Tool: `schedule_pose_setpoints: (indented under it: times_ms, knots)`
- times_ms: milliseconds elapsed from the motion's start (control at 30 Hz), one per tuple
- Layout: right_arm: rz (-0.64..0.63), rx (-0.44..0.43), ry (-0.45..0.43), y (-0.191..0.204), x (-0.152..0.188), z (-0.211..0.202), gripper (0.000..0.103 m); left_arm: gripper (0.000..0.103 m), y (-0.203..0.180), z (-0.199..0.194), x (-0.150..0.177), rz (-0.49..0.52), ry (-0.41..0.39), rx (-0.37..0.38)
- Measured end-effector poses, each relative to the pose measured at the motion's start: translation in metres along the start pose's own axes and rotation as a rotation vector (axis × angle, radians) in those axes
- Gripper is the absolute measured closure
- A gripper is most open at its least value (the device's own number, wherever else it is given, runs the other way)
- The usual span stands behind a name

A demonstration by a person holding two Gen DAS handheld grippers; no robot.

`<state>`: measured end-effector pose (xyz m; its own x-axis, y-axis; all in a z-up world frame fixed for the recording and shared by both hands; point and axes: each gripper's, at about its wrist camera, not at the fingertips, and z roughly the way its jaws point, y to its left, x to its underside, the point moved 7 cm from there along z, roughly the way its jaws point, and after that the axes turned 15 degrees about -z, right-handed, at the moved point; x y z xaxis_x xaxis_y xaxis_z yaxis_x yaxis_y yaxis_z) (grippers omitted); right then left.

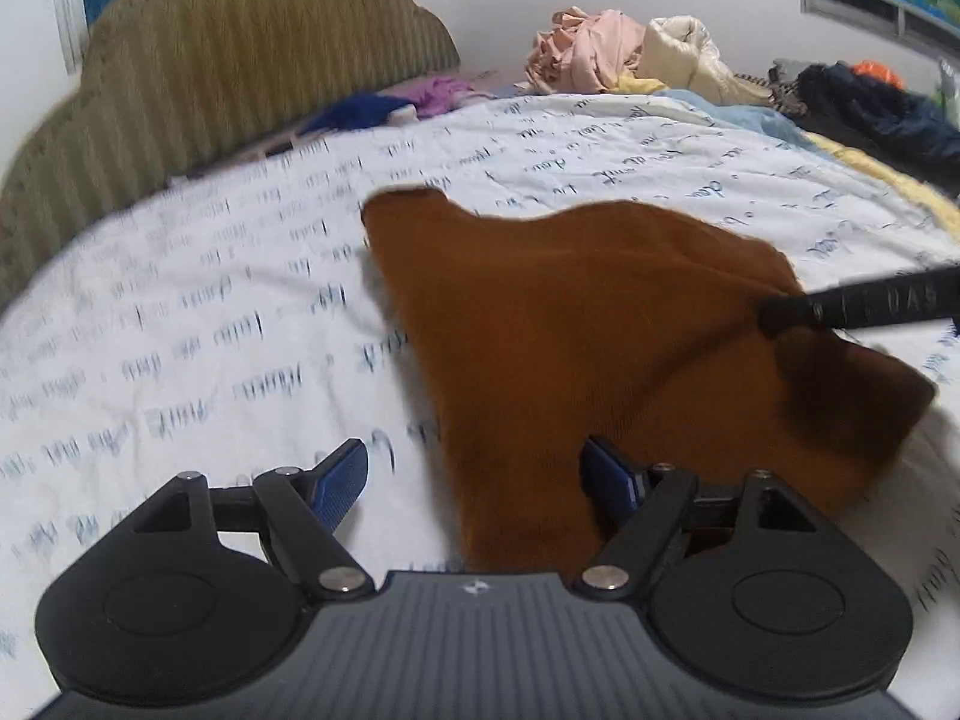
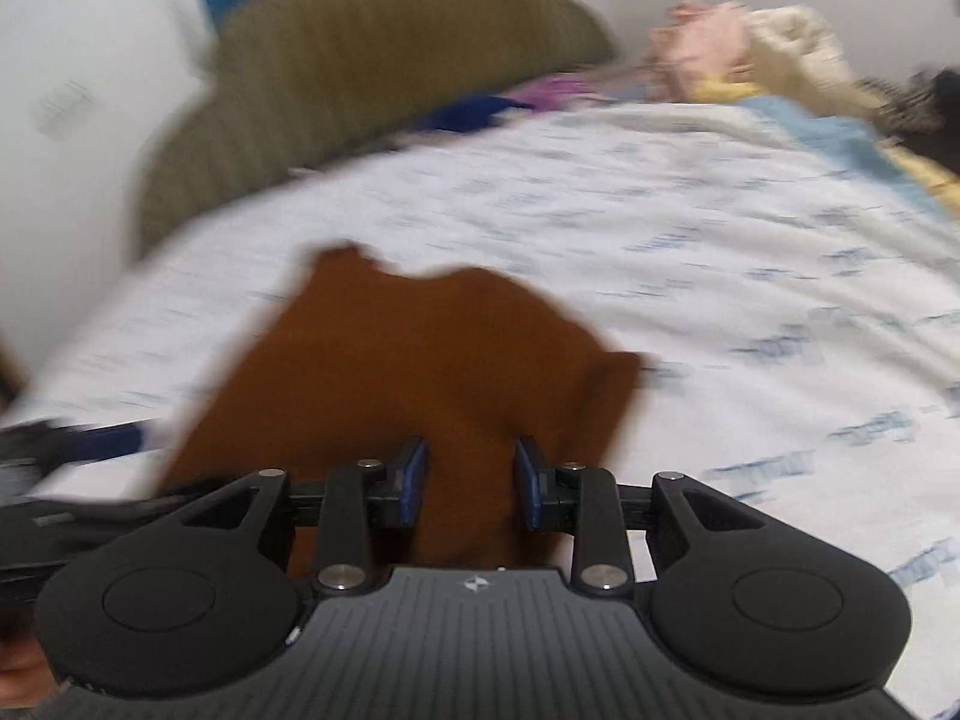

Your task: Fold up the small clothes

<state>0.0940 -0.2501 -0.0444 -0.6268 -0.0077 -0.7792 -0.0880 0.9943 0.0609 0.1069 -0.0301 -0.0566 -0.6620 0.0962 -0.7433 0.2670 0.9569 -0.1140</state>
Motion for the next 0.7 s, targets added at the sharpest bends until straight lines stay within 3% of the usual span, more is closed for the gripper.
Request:
schedule_pose_setpoints:
  times_ms: [133,200,367,433,500,600,700]
  knots:
    - [0.099,-0.080,-0.039,-0.010,-0.002,-0.013,0.046,0.024,0.011,-0.012,-0.015,-0.065,0.001,0.079]
    - [0.109,-0.081,-0.047,-0.017,-0.004,-0.018,0.036,0.024,0.019,-0.008,-0.029,-0.128,0.018,0.117]
    - [0.277,-0.198,0.028,-0.045,0.007,0.001,0.028,0.024,0.035,0.016,-0.054,-0.285,0.073,0.216]
    - [0.376,-0.305,0.046,-0.054,0.012,0.014,0.028,0.024,0.039,0.033,-0.058,-0.330,0.124,0.248]
    - [0.396,-0.387,0.043,-0.053,0.009,0.024,0.029,0.024,0.041,0.051,-0.060,-0.379,0.182,0.290]
    - [0.372,-0.435,0.060,-0.048,-0.005,0.046,0.035,0.024,0.042,0.078,-0.064,-0.454,0.264,0.368]
    - [0.317,-0.456,0.078,-0.040,-0.022,0.072,0.042,0.024,0.045,0.100,-0.072,-0.507,0.283,0.394]
